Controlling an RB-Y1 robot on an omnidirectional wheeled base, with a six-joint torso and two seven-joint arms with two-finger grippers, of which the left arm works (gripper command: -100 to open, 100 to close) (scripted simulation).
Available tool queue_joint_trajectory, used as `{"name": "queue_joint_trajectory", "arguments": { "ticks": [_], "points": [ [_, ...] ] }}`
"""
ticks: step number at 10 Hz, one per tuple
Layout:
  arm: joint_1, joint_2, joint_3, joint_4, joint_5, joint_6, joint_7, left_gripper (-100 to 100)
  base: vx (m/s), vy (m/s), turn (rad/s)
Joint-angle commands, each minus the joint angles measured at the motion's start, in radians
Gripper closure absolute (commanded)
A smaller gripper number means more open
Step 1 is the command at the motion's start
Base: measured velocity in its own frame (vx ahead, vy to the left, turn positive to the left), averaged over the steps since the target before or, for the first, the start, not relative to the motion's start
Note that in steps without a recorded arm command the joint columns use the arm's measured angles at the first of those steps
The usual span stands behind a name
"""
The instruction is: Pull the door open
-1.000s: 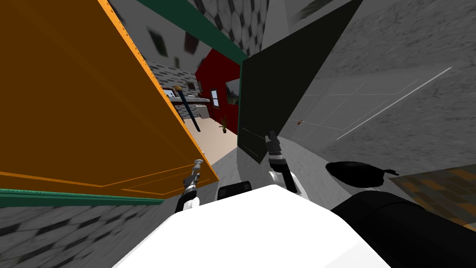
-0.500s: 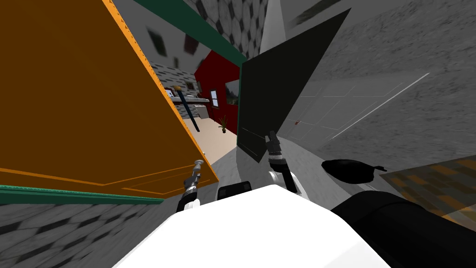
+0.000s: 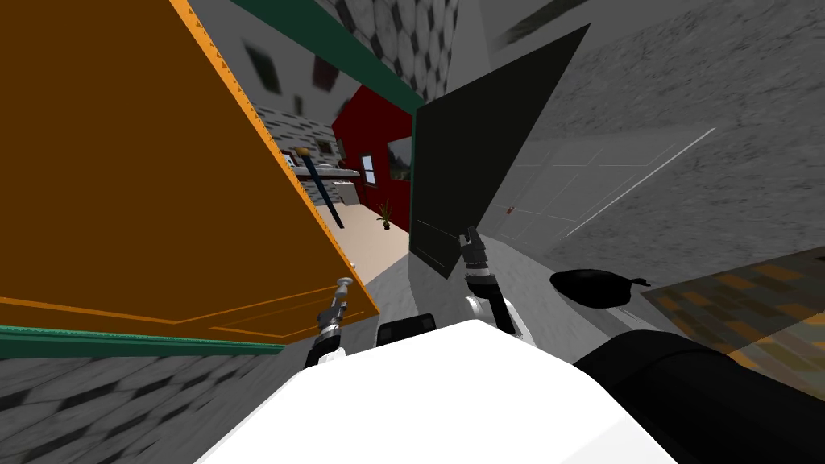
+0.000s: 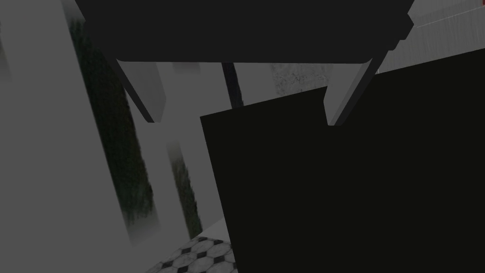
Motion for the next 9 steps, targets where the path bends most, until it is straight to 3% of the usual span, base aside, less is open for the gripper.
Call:
{"name": "queue_joint_trajectory", "arguments": {
  "ticks": [1, 3, 7, 8, 9],
  "points": [
    [-0.01, 0.012, 0.01, -0.014, 0.011, 0.036, 0.001, -100, 0.006, 0.011, 0.077],
    [-0.02, 0.025, 0.021, -0.03, 0.023, 0.075, 0.001, -100, 0.013, -0.048, 0.044],
    [-0.02, 0.025, 0.021, -0.03, 0.023, 0.075, 0.001, -100, 0.005, -0.012, -0.007],
    [-0.03, 0.039, 0.031, -0.045, 0.035, 0.113, 0.002, -100, -0.011, -0.026, 0.026],
    [-0.033, 0.042, 0.034, -0.05, 0.038, 0.124, 0.002, -100, 0.01, -0.064, 0.023]
  ]
}}
